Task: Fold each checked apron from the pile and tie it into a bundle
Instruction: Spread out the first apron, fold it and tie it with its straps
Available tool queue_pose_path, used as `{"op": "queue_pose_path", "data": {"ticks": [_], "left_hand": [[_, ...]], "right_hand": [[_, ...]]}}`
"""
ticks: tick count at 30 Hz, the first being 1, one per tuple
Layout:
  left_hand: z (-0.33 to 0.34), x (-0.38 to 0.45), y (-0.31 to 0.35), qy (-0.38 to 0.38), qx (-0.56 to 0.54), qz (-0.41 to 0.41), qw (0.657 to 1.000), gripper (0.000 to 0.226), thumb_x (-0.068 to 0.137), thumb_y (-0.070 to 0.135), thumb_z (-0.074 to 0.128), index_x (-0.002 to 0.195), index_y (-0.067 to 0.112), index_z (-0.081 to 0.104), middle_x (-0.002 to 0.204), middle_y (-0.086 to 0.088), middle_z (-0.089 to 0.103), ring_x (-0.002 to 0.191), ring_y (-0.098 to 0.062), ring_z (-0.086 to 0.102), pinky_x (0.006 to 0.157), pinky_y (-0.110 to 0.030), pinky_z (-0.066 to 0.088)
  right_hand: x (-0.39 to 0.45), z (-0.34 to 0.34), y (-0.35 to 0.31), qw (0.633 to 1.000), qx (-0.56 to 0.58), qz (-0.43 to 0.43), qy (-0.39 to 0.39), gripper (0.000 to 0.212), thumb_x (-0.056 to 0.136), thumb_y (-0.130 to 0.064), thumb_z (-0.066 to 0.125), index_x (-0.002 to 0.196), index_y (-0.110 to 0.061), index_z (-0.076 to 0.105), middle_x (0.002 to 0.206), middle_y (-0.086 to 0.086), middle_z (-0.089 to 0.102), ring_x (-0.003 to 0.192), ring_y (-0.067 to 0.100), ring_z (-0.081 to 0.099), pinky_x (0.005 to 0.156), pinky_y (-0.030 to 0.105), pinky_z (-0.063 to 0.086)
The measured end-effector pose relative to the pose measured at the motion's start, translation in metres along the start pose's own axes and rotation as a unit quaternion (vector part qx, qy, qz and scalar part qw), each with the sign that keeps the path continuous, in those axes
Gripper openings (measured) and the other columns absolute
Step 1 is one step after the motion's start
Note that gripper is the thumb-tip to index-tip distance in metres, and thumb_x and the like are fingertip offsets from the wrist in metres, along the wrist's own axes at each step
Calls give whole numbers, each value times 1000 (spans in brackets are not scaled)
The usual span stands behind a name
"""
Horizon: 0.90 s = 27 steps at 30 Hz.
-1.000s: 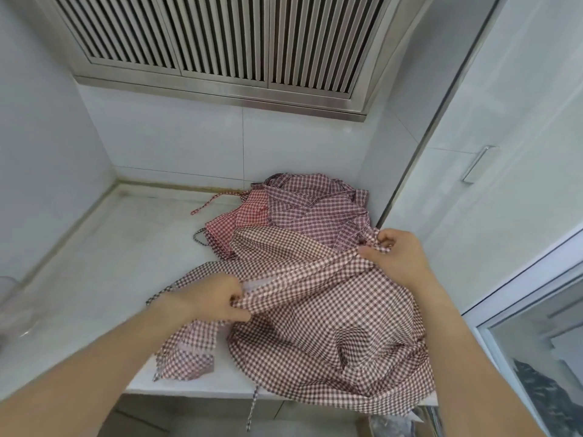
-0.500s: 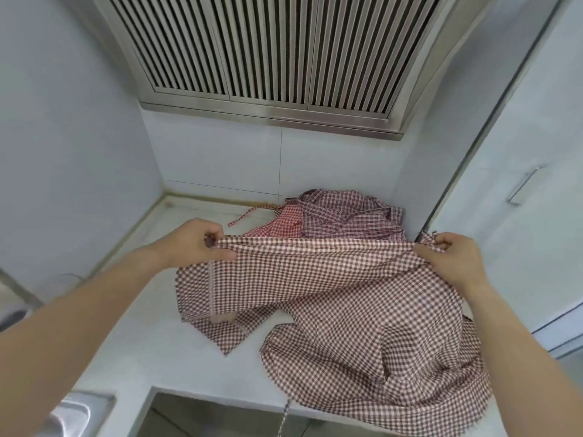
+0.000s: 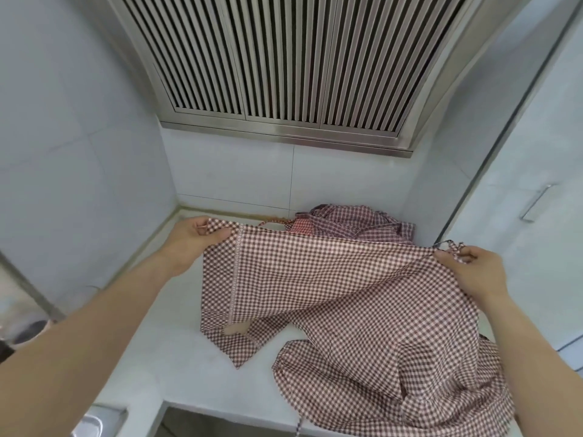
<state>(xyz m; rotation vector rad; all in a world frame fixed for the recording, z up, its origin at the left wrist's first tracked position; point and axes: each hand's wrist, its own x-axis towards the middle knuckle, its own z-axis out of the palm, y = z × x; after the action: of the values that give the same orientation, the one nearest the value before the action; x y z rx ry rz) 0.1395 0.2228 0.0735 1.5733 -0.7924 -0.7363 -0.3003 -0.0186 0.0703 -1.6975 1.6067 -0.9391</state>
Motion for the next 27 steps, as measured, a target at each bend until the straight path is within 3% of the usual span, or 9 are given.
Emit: {"op": "queue_pose_path", "data": {"ticks": [4,8,11,14,18,20,22,24,27], "left_hand": [[5,4,5,58,-11,19,998,48,82,-7,73,120,22,64,94,-12,72,81,-17,72,72,-23,59],[3,9,19,18,21,21,999,33,82,-4,74,102,22,71,102,-5,73,90,-15,69,77,-17,57],[0,12,29,-77,129,-6,989,23,82,3,76,103,12,74,104,-6,74,97,-18,69,93,-30,54],[-1,13,41,-60,167,11,984,12,82,10,78,93,13,75,92,-2,74,88,-16,68,84,-30,54],[3,16,56,-32,102,37,994,4,91,10,68,91,13,70,93,-1,72,90,-16,66,81,-28,50],[6,20,63,-8,93,34,995,8,96,14,63,101,11,68,103,-1,70,98,-19,65,90,-34,50],[8,24,68,53,113,64,990,12,97,18,61,104,10,67,101,0,69,97,-22,65,87,-35,51],[9,26,75,131,173,128,968,12,94,18,65,97,8,69,93,-2,68,91,-23,64,79,-32,51],[9,27,88,217,179,200,938,14,91,19,71,99,8,72,95,-4,71,90,-22,65,85,-35,52]], "right_hand": [[-2,-3,-13,998,-1,-41,-37,26,85,-31,77,84,-7,68,81,4,68,73,18,62,63,27,47],[4,-8,-25,995,-39,-86,-36,34,90,-28,72,80,4,65,75,18,66,69,31,59,65,35,47],[14,-13,-31,993,-69,-88,-24,31,91,-26,70,81,3,63,78,21,66,76,38,61,66,38,44],[18,-19,-39,993,-81,-84,-33,24,93,-23,67,92,2,65,85,15,65,86,35,61,74,36,44],[21,-22,-47,990,-100,-56,-80,32,98,-24,59,106,7,64,98,14,63,92,29,58,88,41,46],[21,-19,-54,990,-98,-52,-91,35,100,-25,55,103,9,64,99,18,65,92,32,59,91,46,48],[21,-13,-63,992,-84,-60,-67,34,102,-21,51,97,10,62,96,20,65,89,32,59,89,47,48],[21,-5,-70,995,-69,-73,-28,32,102,-20,48,98,11,58,97,21,63,90,33,57,85,43,46],[25,1,-79,997,-42,-62,15,34,103,-25,47,107,7,55,100,19,59,93,32,55,80,33,38]]}}
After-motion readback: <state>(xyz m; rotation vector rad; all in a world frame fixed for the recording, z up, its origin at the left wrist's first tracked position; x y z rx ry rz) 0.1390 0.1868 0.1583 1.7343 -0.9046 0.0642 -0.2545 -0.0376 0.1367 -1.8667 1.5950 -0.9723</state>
